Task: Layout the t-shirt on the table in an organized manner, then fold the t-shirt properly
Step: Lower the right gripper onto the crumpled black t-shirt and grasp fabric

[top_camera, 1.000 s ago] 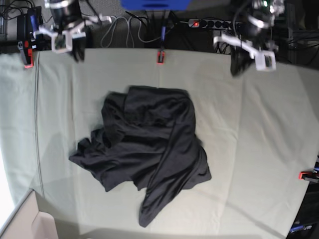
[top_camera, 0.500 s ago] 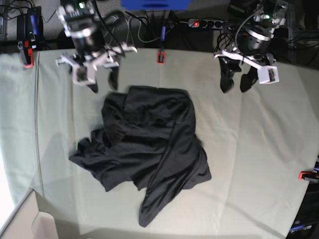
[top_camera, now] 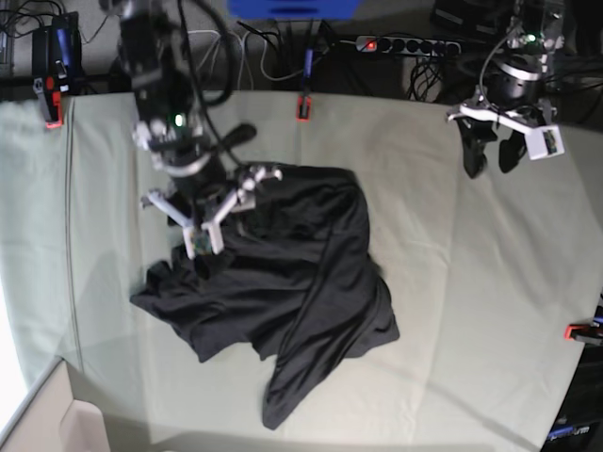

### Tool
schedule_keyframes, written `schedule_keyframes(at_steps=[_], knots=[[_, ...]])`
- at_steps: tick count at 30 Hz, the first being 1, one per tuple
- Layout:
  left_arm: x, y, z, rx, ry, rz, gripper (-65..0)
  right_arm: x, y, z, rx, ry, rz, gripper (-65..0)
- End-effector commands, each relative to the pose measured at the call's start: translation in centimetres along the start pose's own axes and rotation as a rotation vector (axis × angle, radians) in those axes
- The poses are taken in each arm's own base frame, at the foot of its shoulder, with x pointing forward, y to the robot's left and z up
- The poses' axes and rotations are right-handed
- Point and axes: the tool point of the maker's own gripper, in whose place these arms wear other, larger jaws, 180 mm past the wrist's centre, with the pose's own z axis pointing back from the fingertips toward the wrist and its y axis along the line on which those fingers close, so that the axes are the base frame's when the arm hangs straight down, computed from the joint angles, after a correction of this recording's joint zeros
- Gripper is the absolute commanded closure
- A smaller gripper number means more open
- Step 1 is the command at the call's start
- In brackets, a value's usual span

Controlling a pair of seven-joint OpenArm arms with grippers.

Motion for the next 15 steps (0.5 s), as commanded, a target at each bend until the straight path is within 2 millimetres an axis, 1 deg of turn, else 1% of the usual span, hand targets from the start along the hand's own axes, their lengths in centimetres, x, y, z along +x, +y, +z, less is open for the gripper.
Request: schedule_keyframes(at_steps=[1, 3, 4, 6, 7, 10, 12, 15], knots=[[0.8, 0.0, 0.2, -0.007, -0.028, -0.007, -34.1, 1.9, -0.6, -0.2, -0.014, -0.057, 0.005, -30.2], [0.6, 0.0, 0.4, -0.005, -0.020, -0.007, -34.1, 2.4, -1.5, -1.1, -0.031, -0.058, 0.011, -30.2], [0.5, 0.0, 0.4, -0.005, -0.019, -0.006, -34.1, 2.5, -2.4, -1.3, -0.050, -0.056, 0.005, -30.2], [0.5, 0.0, 0.4, -0.005, -0.019, -0.004, -34.1, 2.6, -4.8, -2.0, -0.106, -0.050, -0.029, -30.2], [0.5, 0.0, 0.4, -0.005, -0.019, -0.004, -34.1, 2.8, -5.6, -2.4, -0.125, -0.048, -0.048, -30.2], [0.5, 0.0, 0.4, -0.005, -0.020, -0.003, -34.1, 2.1, -7.6, -3.6, -0.167, -0.014, -0.084, -30.2], [0.6, -0.1, 0.3, -0.008, -0.023, -0.002, -34.1, 1.5, -8.0, -4.0, -0.173, 0.007, -0.090, -30.2], [0.7, -0.2, 0.2, -0.009, -0.026, -0.002, -34.1, 1.0, -7.8, -4.1, -0.171, 0.017, -0.091, -30.2]])
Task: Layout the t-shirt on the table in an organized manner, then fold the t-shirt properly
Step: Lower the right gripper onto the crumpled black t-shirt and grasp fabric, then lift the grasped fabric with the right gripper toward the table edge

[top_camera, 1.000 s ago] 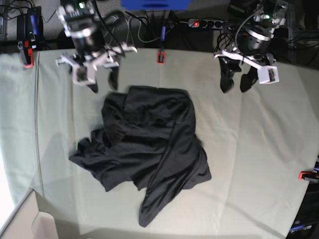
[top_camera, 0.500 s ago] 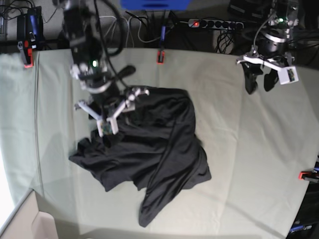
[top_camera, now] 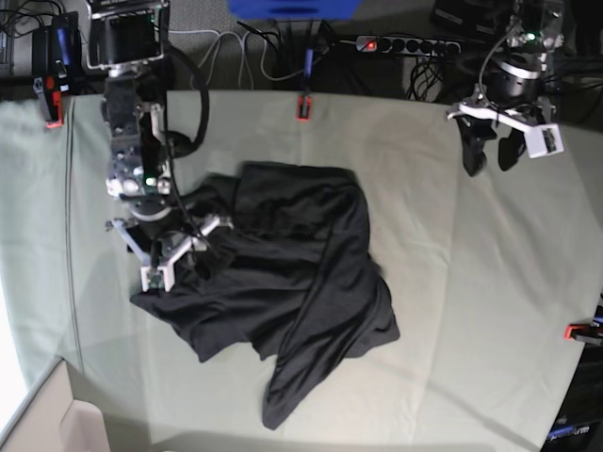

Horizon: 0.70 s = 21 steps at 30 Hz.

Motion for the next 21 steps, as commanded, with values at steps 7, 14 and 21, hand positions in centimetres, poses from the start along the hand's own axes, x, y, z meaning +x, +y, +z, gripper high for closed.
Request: schedule_keyframes(at_steps=[7, 14, 21], knots=[[1.6, -0.5, -0.3, -0.019, -0.051, -0.005, -34.1, 1.7, 1.2, 0.1, 0.022, -0.052, -0.023, -30.2], [1.8, -0.5, -0.5, -0.020, -0.058, -0.004, -34.1, 1.0, 3.9, 0.1, 0.077, -0.036, 0.000, -30.2], [2.0, -0.5, -0.7, -0.020, -0.064, -0.004, -34.1, -2.3, 4.5, -0.7, 0.089, 0.049, 0.012, -26.0]])
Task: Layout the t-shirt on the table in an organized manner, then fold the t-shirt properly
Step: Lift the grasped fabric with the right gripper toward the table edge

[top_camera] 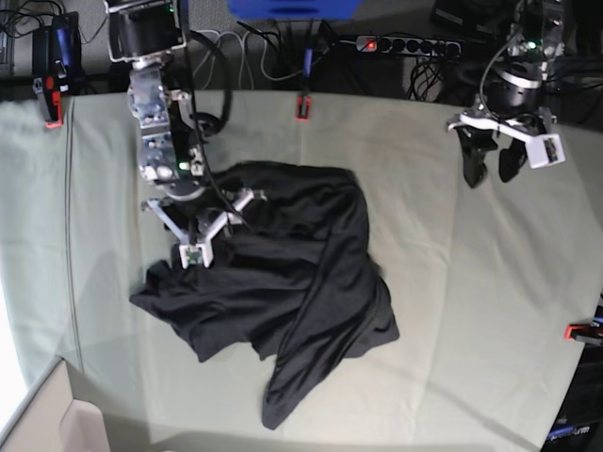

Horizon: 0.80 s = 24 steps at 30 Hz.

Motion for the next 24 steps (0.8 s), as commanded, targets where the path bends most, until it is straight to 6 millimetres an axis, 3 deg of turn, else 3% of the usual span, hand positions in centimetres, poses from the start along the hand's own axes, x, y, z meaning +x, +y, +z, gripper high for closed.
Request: schedule_keyframes(at_steps=[1, 4, 5, 8, 15, 19, 24], knots=[[1.0, -0.1, 0.2, -0.007, -0.034, -0.007, -34.1, 1.7, -0.3, 0.1, -0.005, -0.053, -0.002, -22.0], [1.0, -0.1, 0.2, -0.007, -0.034, -0.007, -34.1, 1.3, -1.2, 0.4, -0.020, -0.043, 0.010, -2.4], [1.0, -0.1, 0.2, -0.008, -0.036, -0.007, -34.1, 0.9, -1.6, 0.6, -0.026, -0.039, 0.016, 0.0], [1.0, -0.1, 0.2, -0.009, -0.035, -0.007, -34.1, 0.6, -2.2, 2.4, -0.034, -0.068, 0.033, -0.8], [2.2, -0.6, -0.3, -0.022, -0.070, -0.006, -34.1, 1.5, -2.4, 8.9, -0.042, -0.184, 0.043, 0.0], [1.9, -0.9, -0.2, -0.010, -0.079, 0.031, -34.1, -0.1, -4.4, 11.4, -0.094, -0.173, 0.021, 0.0], [2.2, -1.9, -0.9, -0.021, -0.097, 0.062, -35.2, -3.8, -6.2, 12.5, -0.142, -0.088, 0.010, 0.0]])
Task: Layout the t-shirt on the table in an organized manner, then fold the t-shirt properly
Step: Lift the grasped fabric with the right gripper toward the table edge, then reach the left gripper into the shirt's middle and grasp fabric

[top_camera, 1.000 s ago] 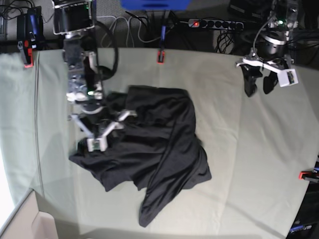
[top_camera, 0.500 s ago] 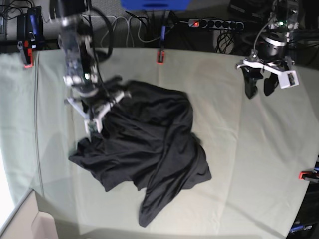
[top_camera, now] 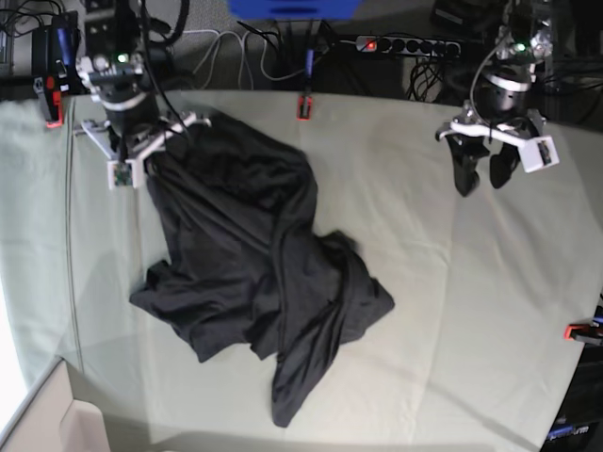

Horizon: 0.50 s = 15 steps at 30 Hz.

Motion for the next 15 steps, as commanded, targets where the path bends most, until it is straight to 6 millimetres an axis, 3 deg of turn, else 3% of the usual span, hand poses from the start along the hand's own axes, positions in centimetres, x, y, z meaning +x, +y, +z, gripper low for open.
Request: schedule_keyframes(at_steps=[1, 4, 9, 15], knots=[[1.5, -0.3, -0.2, -0.016, -0.054, -0.006, -36.1, 0.1, -0.3, 0.4, -0.007, -0.018, 0.003, 0.0], [1.7, -2.0, -0.8, -0.058, -0.060, 0.002, -38.7, -1.4, -0.3, 0.2, -0.007, 0.022, 0.003, 0.0], [2.7, -4.9, -2.6, -0.134, -0.094, 0.005, -40.4, -2.0, -0.3, -0.1, -0.007, 0.041, 0.001, 0.0], [2.4, -12.8, -6.0, -0.331, -0.083, -0.006, -40.3, -2.2, -0.1, -0.1, -0.002, 0.045, 0.002, 0.0]])
